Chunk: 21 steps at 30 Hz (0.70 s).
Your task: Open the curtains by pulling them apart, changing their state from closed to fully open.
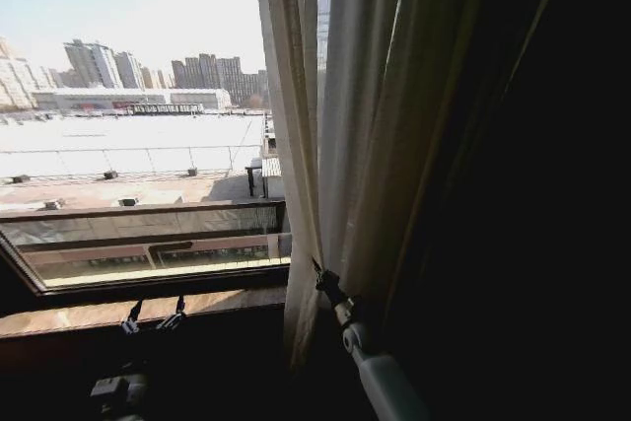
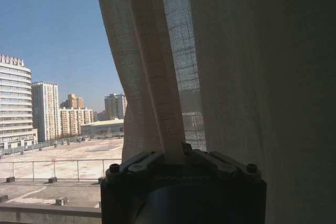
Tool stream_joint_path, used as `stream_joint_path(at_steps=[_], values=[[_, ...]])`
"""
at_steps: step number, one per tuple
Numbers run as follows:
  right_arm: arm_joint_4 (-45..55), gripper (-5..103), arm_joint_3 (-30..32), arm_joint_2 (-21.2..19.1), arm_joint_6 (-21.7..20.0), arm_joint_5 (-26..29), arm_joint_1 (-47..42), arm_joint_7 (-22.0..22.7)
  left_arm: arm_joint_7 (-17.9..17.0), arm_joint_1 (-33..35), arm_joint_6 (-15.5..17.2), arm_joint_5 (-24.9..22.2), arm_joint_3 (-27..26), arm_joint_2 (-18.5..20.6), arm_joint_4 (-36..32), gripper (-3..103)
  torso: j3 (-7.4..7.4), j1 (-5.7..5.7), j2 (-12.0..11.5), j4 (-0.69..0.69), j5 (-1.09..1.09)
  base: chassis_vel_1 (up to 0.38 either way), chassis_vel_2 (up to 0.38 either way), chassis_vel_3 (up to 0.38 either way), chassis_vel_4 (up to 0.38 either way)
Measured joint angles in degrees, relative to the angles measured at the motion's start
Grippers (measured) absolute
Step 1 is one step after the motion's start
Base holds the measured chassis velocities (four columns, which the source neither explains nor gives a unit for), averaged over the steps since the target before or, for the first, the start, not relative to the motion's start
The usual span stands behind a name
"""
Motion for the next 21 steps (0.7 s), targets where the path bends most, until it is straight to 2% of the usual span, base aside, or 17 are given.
stream_joint_path(at_steps=[7,11,17,19,21], values=[[-0.43,0,-0.41,0.56,0.34,-0.95,0.06,0.21,0.0,0.0,0.0,0.0,0.0,0.0,0.0,100,0.0,0.01,0.0,-0.01,-0.01,-0.372,-0.333,0.359,0.344],[-0.61,0,-0.39,0.62,0.74,-2.08,0.04,0.88,0.04,0.0,0.0,0.0,0.01,-0.01,0.0,100,0.0,0.01,0.0,-0.02,0.01,-0.263,-0.214,0.231,0.215],[-0.68,0,-0.52,-0.2,0.69,-6.57,0.08,2.75,0.09,0.0,0.0,0.0,-0.01,0.0,0.0,100,0.0,0.0,0.0,-0.01,-0.01,-0.021,-0.059,0.055,0.035],[-0.81,0,-0.51,-0.42,0.44,-7.29,0.13,3.98,0.09,0.0,0.0,0.0,-0.01,0.01,0.0,100,0.0,0.0,0.0,0.0,-0.06,0.0,0.0,0.0,0.0],[-0.9,0,0.57,-0.88,-1.58,-7.38,0.62,9.66,0.04,0.0,0.0,0.0,-0.05,0.02,0.0,100,0.0,0.0,0.0,0.03,0.0,0.076,0.067,-0.023,-0.034]])
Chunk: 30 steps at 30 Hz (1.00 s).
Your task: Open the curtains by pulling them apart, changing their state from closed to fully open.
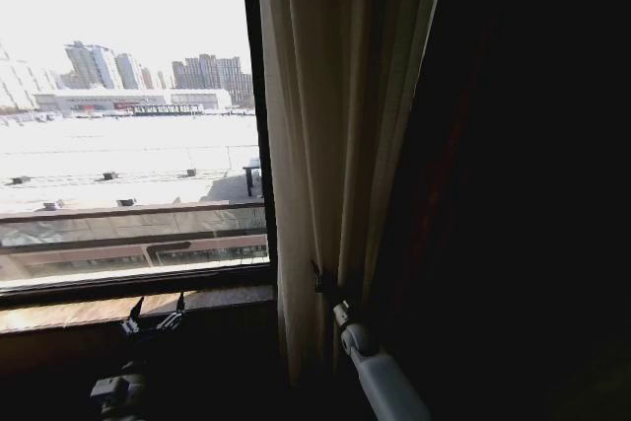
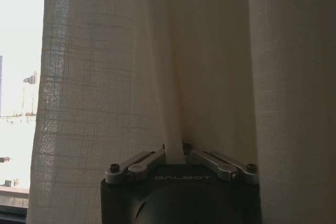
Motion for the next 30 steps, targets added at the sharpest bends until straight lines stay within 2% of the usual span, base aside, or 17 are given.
stream_joint_path(at_steps=[1,2,4,6,11,15,21,23,25,26,27,29,30], values=[[-0.07,0,0.53,-0.2,-0.74,-0.01,0.17,1.81,0.0,0.0,0.0,0.0,0.0,0.0,0.0,100,0.0,0.0,0.0,0.0,0.0,0.075,0.015,-0.022,-0.052],[-0.07,0,0.53,-0.2,-0.74,-0.01,0.17,1.81,0.0,0.0,0.0,0.0,0.0,0.0,0.0,100,0.0,0.0,0.0,0.0,0.0,0.075,0.015,-0.022,-0.052],[-0.27,0,2.5,-1.27,-2.57,-0.57,0.7,6.19,0.0,0.0,0.0,0.0,0.0,0.0,0.0,100,0.0,0.0,0.0,-0.01,-0.01,0.0,0.0,0.0,0.0],[-0.26,0,3.51,-1.98,-3.2,-0.99,0.76,7.57,0.0,0.0,0.0,0.0,0.01,-0.01,0.0,100,0.0,0.0,0.0,-0.01,0.0,0.0,0.0,0.0,0.0],[1.72,0,7.55,-5.05,-6.19,-2.02,-0.03,15.01,0.0,0.0,0.0,0.0,0.03,-0.02,0.0,100,0.01,0.0,0.0,-0.04,0.01,0.0,0.0,0.0,0.0],[3.67,0,8.47,-5.65,-7.85,-2.54,-1.36,18.04,0.0,0.0,0.0,0.0,0.04,-0.02,0.0,100,0.01,0.0,0.0,-0.03,0.0,0.0,0.0,0.0,0.0],[6.01,0,8.2,-5.84,-8.06,-2.89,-3.31,18.38,-0.02,0.0,0.0,0.0,0.04,-0.02,0.0,100,0.01,0.0,0.0,-0.03,0.01,0.0,0.0,0.0,0.0],[8.18,-3,7.15,-6.26,-8.33,-1.7,-4.73,15.72,-0.02,0.0,0.0,0.0,0.05,-0.02,0.0,100,0.01,0.01,0.0,-0.03,0.01,0.0,0.0,0.0,0.0],[10.66,6,6.39,-6.8,-9.07,-0.43,-6.32,11.92,-0.03,0.0,0.0,0.0,0.05,-0.02,0.0,100,0.01,0.01,-0.01,-0.03,0.01,0.0,0.0,0.0,0.0],[11.45,12,6.22,-6.92,-9.12,-0.16,-6.8,11.0,-0.04,0.0,0.0,0.0,0.05,-0.02,0.0,100,0.01,0.0,0.0,-0.03,0.0,0.0,0.0,0.0,0.0],[11.45,12,6.22,-6.92,-9.12,-0.16,-6.8,11.0,-0.04,0.0,0.0,0.0,0.05,-0.02,0.0,100,0.01,0.0,0.0,-0.03,0.0,0.0,0.0,0.0,0.0],[13.19,23,5.72,-7.24,-8.83,0.83,-8.16,8.97,-0.04,0.0,0.0,0.0,0.05,-0.02,0.0,100,0.01,0.0,0.0,-0.03,0.0,0.0,0.0,0.0,0.0],[13.85,23,5.63,-7.42,-8.54,1.1,-8.72,8.21,-0.05,0.0,0.0,0.0,0.05,-0.02,0.0,100,0.01,0.0,0.0,-0.02,0.0,0.0,0.0,0.0,0.0]])
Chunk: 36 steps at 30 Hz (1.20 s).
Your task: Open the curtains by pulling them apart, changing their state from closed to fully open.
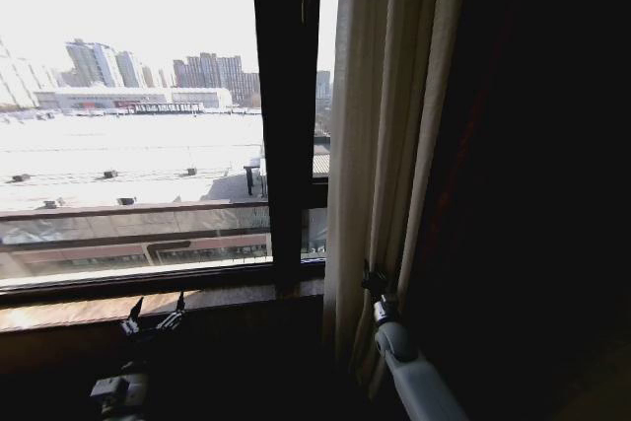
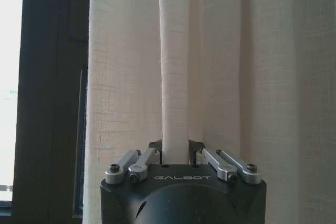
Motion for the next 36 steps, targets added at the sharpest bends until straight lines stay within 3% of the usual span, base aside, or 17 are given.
stream_joint_path(at_steps=[1,2,3,5,10,14,17,20,36], values=[[0.0,23,0.0,0.0,0.0,0.0,0.0,0.0,0.0,0.0,0.0,0.0,0.0,0.0,0.0,100,0.0,0.0,0.0,0.0,0.0,0.0,0.0,0.0,0.0],[1.14,33,-0.12,-0.38,0.32,0.22,-0.93,-0.95,0.0,0.0,0.0,0.0,0.0,0.0,0.0,100,0.0,0.0,0.0,0.0,0.0,0.0,0.0,0.0,0.0],[2.32,33,-0.28,-0.77,0.34,0.45,-1.82,-1.48,0.0,0.0,0.0,0.0,0.0,0.0,0.0,100,0.0,0.0,0.0,-0.01,0.0,0.0,0.0,0.0,0.0],[5.19,44,-0.4,-1.79,-0.01,1.26,-4.03,-3.0,-0.01,0.0,0.0,0.0,0.01,0.0,0.0,100,0.0,0.01,0.0,0.0,0.0,0.0,0.0,0.0,0.0],[10.15,60,-0.33,-3.18,-0.49,2.55,-8.32,-4.76,-0.01,0.0,0.0,0.0,0.0,0.0,0.0,100,-0.01,0.0,0.0,-0.01,0.0,0.0,0.0,0.0,0.0],[11.63,77,-0.08,-3.41,-0.43,2.54,-9.62,-5.21,-0.01,0.0,0.0,0.0,0.0,0.0,0.0,100,-0.01,0.0,0.0,-0.01,0.0,0.0,0.0,0.0,0.0],[11.73,82,-0.05,-3.43,-0.41,2.54,-9.72,-5.23,-0.01,0.0,0.0,0.0,0.0,0.0,0.0,100,0.0,0.0,0.0,-0.01,0.0,0.0,0.0,0.0,0.0],[11.73,97,-0.03,-3.43,-0.36,2.53,-9.71,-5.23,-0.01,0.0,0.0,0.0,0.0,0.0,0.0,100,0.0,0.0,0.0,-0.01,0.0,0.0,0.0,0.0,0.0],[11.5,100,0.03,-3.39,-0.24,2.44,-9.52,-5.16,0.01,0.0,0.0,0.0,0.0,0.0,0.0,100,0.0,0.0,0.0,-0.01,0.0,0.007,0.003,-0.007,-0.002]])
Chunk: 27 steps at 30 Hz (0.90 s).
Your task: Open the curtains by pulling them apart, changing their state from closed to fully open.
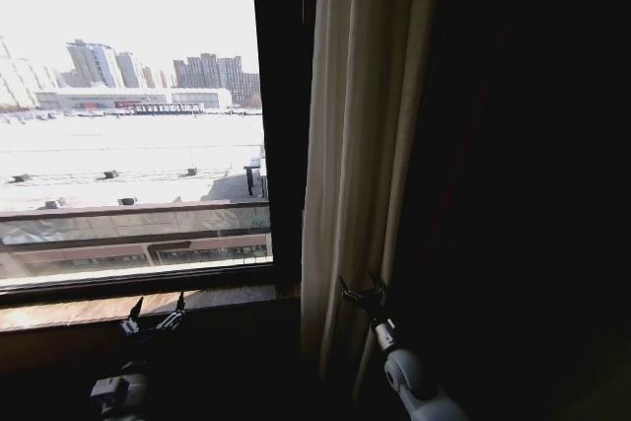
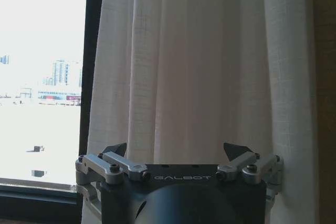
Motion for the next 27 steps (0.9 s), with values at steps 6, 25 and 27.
stream_joint_path(at_steps=[6,25,27], values=[[-0.05,100,0.0,0.01,0.02,-0.02,0.03,0.02,0.0,0.0,0.0,0.0,0.0,0.0,0.0,100,0.0,0.0,0.0,0.0,0.01,0.109,0.073,-0.117,-0.07],[-0.13,100,-0.02,0.04,0.08,-0.03,0.09,0.09,0.02,0.0,0.0,0.0,0.0,0.0,0.0,100,0.0,0.0,0.0,0.01,0.02,0.287,0.269,-0.301,-0.257],[-0.13,100,-0.01,0.04,0.08,-0.03,0.09,0.09,0.02,0.0,0.0,0.0,0.0,0.0,0.0,100,0.0,0.0,0.0,0.01,-0.01,0.362,0.367,-0.362,-0.361]])
